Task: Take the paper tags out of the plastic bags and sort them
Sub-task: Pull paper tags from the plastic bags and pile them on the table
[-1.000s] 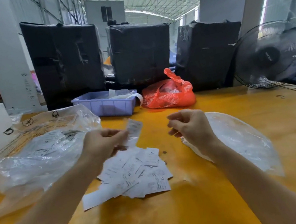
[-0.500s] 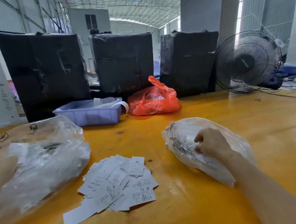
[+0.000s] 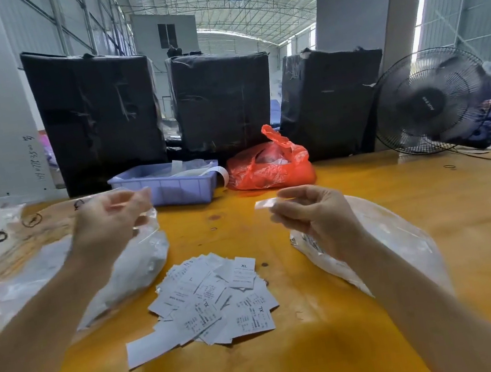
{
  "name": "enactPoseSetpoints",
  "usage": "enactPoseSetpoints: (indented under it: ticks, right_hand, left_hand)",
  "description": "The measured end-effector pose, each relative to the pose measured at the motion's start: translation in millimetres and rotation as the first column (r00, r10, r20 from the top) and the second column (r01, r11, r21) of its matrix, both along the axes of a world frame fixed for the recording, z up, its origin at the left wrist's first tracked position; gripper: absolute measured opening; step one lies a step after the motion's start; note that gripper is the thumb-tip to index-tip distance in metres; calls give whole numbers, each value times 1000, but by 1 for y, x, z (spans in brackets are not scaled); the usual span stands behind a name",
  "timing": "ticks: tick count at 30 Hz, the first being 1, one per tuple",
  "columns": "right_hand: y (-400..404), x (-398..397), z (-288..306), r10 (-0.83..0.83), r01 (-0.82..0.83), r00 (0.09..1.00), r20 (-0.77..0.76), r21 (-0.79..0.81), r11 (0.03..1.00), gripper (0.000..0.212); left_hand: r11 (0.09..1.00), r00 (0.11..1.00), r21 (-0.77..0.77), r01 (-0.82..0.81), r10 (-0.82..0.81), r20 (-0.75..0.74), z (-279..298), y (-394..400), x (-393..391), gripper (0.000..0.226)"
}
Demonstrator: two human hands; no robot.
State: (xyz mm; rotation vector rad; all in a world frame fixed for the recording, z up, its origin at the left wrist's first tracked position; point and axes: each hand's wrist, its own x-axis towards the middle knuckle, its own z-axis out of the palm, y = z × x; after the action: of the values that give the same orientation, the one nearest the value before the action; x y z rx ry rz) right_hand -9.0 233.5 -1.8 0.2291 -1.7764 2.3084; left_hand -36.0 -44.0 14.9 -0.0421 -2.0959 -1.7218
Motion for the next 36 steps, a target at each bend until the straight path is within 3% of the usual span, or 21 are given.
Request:
enactPoseSetpoints:
  ticks: [2,5,7,9,14,21,28,32,34,36]
  right_hand:
    - [-28,4,-4,111,-111,994,12,105,988,29]
    - [-50,7,-13,164,-157,986,-10,226,961,21]
    - [-53,8,-16,171,-160,985,-15,276,948,26]
    - [-52,6,-18,173,-176,984,31,228,958,35]
    - [-52,2,-24,235,-258,955,184,118,959,46]
    - [-53,-2,-28,200,-217,962,185,79,973,31]
    - [-52,-5,-30,167,-177,971,171,42,983,31]
    - [-54,-5,-32,169,-168,971,169,-19,986,30]
    - [-57,-5,-33,158,-139,973,165,-125,982,29]
    - [-59,-6,-34,150,-122,978,148,-185,975,32]
  left_hand:
    - [925,894,165,342,-375,245,-1,37,18,64]
    - [815,699,242,526,-577,422,-15,54,25,65]
    - [819,709,233,524,-571,414,-23,54,23,41]
    - [865,790,246,436,-499,356,-30,54,22,28]
    - [941,898,182,284,-328,293,-38,53,17,23]
    - [914,885,246,323,-384,265,-39,57,19,34]
    - [887,875,344,307,-406,264,-39,56,16,14]
    - [872,884,417,257,-386,262,-37,58,16,31]
    - [839,838,475,264,-444,319,-35,58,17,48]
    - [820,766,466,332,-523,374,-36,60,20,49]
